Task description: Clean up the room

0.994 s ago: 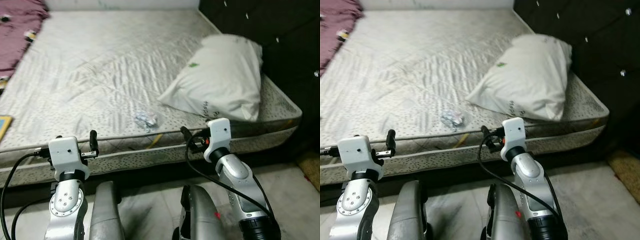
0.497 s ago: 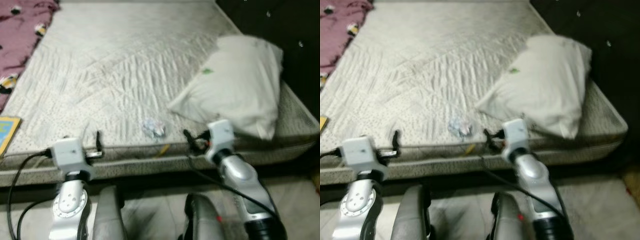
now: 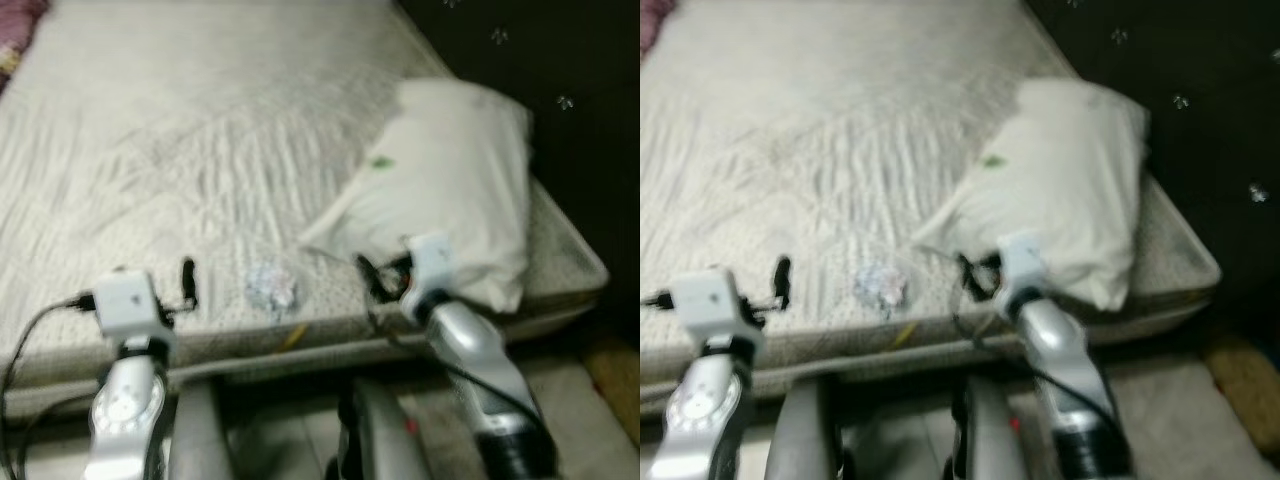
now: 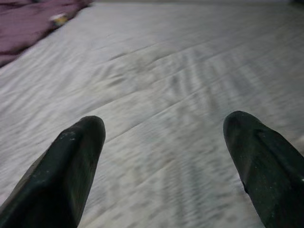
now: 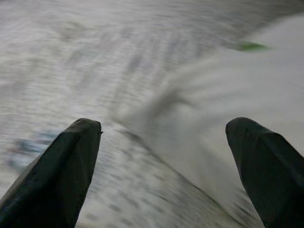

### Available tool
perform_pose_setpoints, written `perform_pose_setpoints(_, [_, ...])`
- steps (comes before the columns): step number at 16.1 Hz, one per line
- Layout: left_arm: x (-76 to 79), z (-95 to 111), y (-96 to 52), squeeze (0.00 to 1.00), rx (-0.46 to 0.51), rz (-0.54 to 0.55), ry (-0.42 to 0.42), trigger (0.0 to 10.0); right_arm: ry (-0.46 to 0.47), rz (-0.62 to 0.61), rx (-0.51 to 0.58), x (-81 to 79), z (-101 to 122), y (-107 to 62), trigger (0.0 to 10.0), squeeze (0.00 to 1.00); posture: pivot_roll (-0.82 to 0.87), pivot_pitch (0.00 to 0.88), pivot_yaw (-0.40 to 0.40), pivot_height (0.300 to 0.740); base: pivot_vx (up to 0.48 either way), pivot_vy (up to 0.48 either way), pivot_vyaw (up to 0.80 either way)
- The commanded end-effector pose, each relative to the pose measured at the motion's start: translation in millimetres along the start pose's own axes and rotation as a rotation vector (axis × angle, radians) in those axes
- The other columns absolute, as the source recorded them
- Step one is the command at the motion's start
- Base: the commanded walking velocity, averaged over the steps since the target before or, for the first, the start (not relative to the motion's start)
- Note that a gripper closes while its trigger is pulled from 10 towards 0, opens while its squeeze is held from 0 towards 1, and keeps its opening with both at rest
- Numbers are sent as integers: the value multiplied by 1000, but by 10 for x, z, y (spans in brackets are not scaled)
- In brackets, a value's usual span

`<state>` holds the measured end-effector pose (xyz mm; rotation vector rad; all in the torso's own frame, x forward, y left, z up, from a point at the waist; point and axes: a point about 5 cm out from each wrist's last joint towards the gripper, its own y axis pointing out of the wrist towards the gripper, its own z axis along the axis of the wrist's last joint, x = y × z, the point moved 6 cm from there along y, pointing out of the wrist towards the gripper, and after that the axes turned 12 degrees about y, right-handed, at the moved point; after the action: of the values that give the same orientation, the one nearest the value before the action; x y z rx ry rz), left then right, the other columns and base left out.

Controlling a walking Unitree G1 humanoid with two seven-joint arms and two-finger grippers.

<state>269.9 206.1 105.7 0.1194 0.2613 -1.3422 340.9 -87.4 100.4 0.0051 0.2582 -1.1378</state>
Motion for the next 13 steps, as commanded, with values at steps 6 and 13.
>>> perform_pose_setpoints(6, [-40,99,-199,0,2,7,27,10000,1,50,-105,-65,-242,-62,10000,0,40,198,-108,565,0,0,471])
perform_pose_setpoints(13, [-156,194,-318,0,-20,0,69,10000,20,87,-115,-206,-269,197,10000,0,78,298,-87,565,0,0,282])
